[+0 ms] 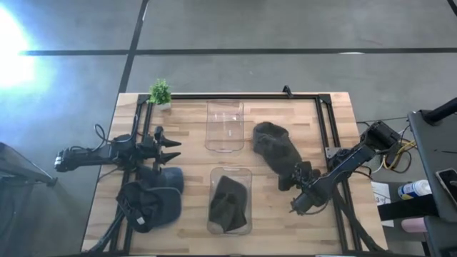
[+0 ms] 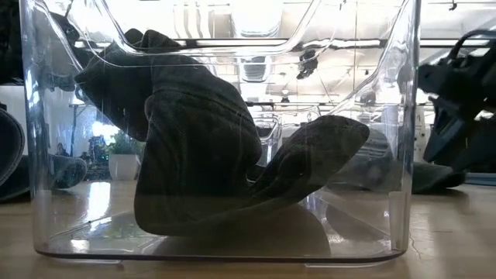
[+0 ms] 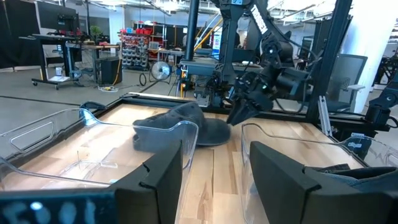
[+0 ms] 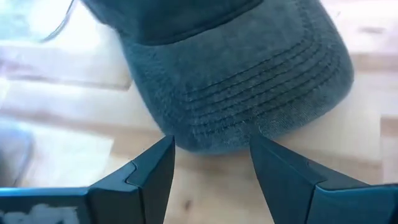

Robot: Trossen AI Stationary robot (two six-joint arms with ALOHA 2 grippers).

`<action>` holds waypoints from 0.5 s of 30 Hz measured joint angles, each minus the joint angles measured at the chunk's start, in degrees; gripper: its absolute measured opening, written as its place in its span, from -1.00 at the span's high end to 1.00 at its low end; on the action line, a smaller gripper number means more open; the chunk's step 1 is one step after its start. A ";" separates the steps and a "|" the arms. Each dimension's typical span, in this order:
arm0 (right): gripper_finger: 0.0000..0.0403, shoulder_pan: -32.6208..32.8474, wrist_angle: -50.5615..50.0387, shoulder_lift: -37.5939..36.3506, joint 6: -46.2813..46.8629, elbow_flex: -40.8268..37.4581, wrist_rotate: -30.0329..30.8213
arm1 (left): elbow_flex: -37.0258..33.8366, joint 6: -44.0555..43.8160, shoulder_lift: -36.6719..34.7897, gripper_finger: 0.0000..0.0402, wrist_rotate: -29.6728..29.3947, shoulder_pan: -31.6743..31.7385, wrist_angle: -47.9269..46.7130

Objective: Pick & Place hat
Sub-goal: Put the black cap into the bottom transparent bin

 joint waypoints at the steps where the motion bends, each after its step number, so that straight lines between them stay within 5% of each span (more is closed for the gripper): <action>1: -0.02 -0.56 0.38 0.00 0.00 -0.72 0.42 | 0.00 0.01 0.00 0.10 0.02 -0.01 0.00; 6: -0.02 -3.36 4.20 0.02 0.05 -3.76 3.41 | 0.00 0.02 0.00 0.10 0.02 0.01 0.00; 15: -0.02 -5.94 12.15 -2.92 -0.72 -4.69 23.08 | -0.02 0.02 0.00 0.10 0.02 -0.01 0.00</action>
